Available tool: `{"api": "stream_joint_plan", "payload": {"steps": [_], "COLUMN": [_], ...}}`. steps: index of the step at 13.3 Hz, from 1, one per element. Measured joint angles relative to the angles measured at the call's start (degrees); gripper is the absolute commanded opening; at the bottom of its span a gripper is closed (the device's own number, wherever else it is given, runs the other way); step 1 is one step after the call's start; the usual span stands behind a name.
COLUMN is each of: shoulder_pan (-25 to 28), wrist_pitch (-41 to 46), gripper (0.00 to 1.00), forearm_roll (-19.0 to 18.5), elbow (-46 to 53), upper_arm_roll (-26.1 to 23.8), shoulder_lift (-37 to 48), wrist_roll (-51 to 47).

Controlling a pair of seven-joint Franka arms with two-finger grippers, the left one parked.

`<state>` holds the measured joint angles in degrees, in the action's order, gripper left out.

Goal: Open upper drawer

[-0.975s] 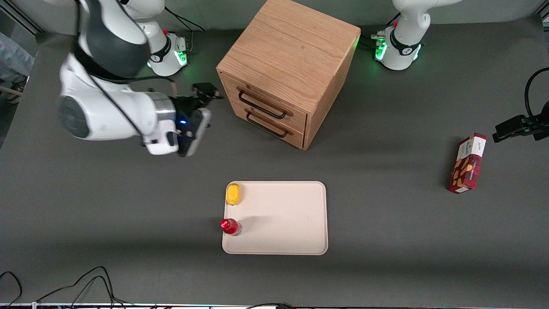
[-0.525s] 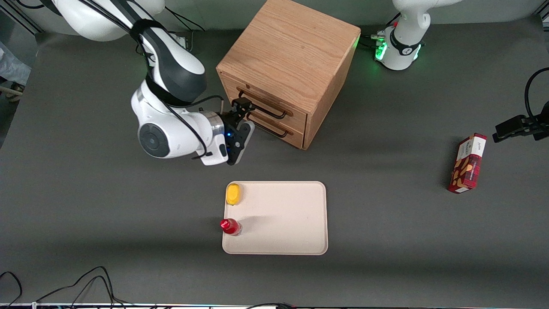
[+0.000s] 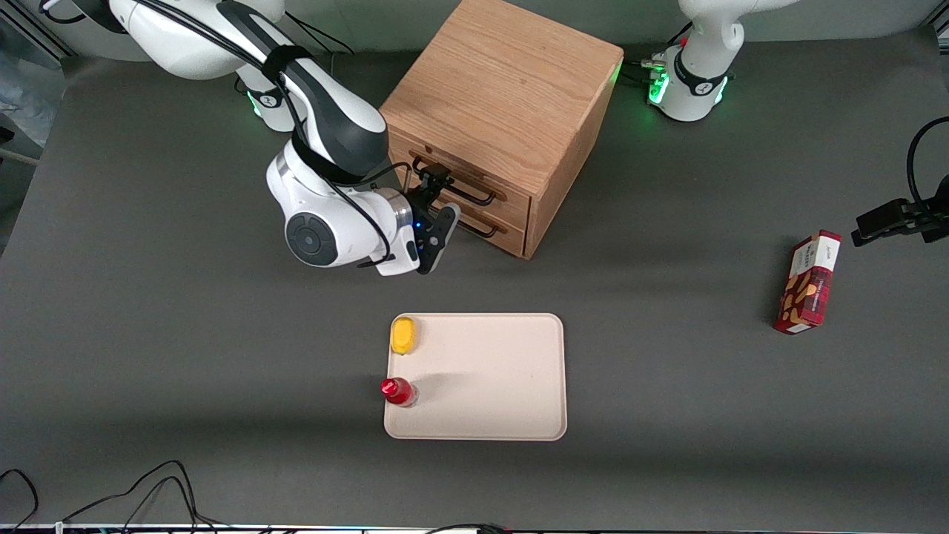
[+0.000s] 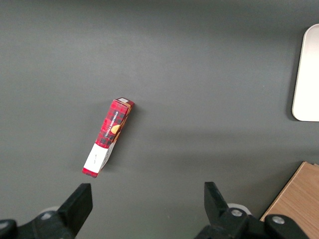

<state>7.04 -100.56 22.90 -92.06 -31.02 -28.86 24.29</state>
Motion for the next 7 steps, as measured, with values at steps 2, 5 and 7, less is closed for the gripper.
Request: {"api": "stream_joint_plan", "payload": {"steps": [2, 5, 7], "shoulder_pan": [0.0, -0.1, -0.26], "wrist_pitch": [-0.77, -1.7, -2.18], "gripper": [1.0, 1.0, 1.0], "forearm_roll": [-0.09, -0.29, -1.48], "elbow": [-1.23, -1.78, -1.85], "upper_arm_roll": [-0.53, -0.53, -0.51], "shoulder_lift": [0.18, 0.45, 0.43], "wrist_roll": [-0.07, -0.08, -0.13]}}
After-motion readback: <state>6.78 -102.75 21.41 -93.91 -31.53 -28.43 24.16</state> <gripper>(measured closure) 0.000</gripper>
